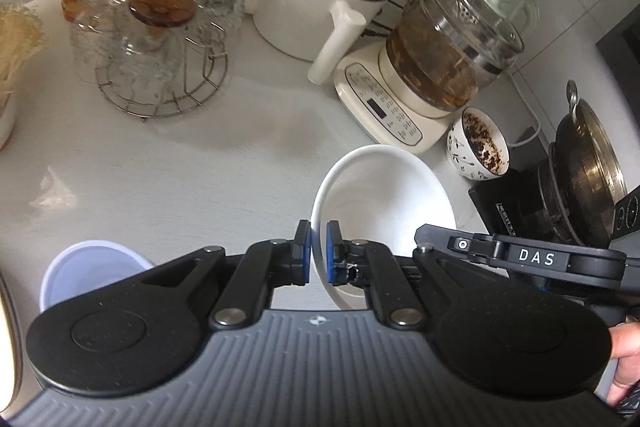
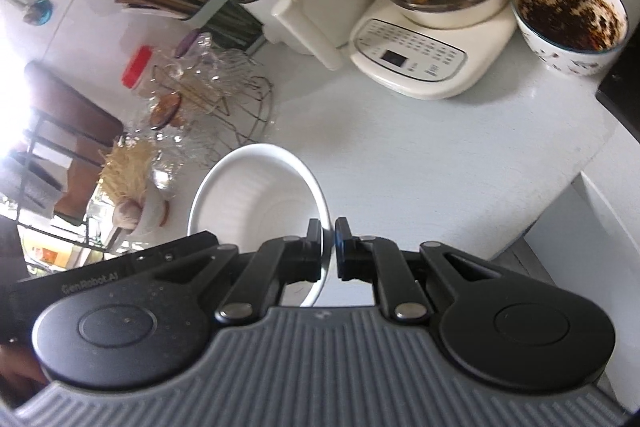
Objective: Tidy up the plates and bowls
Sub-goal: 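Lift the ceramic bowl and lower it into the nested plastic bowls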
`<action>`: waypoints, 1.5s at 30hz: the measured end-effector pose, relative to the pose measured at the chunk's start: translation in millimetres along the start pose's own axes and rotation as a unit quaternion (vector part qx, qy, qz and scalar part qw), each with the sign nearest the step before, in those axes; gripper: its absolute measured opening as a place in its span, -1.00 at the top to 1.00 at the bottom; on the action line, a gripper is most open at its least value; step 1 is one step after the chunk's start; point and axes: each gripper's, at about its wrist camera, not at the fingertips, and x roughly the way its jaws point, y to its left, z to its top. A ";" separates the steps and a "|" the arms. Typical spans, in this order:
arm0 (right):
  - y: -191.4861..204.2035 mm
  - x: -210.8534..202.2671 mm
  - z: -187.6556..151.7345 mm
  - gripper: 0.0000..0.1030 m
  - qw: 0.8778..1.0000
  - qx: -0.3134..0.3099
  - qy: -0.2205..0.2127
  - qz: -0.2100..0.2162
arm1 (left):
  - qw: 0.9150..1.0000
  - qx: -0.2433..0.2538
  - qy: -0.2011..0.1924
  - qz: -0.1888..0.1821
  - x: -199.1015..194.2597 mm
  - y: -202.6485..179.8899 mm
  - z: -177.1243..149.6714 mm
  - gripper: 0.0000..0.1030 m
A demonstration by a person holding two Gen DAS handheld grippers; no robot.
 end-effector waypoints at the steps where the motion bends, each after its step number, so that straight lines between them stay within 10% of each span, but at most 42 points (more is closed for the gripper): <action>1: 3.9 -0.5 -0.3 0.81 1.000 -0.004 -0.001 0.001 | 1.000 -0.001 -0.003 0.001 -3.4 1.7 0.1 0.84; 27: 117.8 42.4 -36.0 0.78 0.990 -0.118 0.055 0.052 | 0.989 -0.111 -0.080 0.050 -100.3 105.4 -58.1 0.84; 45: 154.9 90.2 -72.3 0.77 0.977 -0.184 0.103 0.022 | 0.979 -0.167 -0.072 0.088 -94.5 156.9 -93.4 0.84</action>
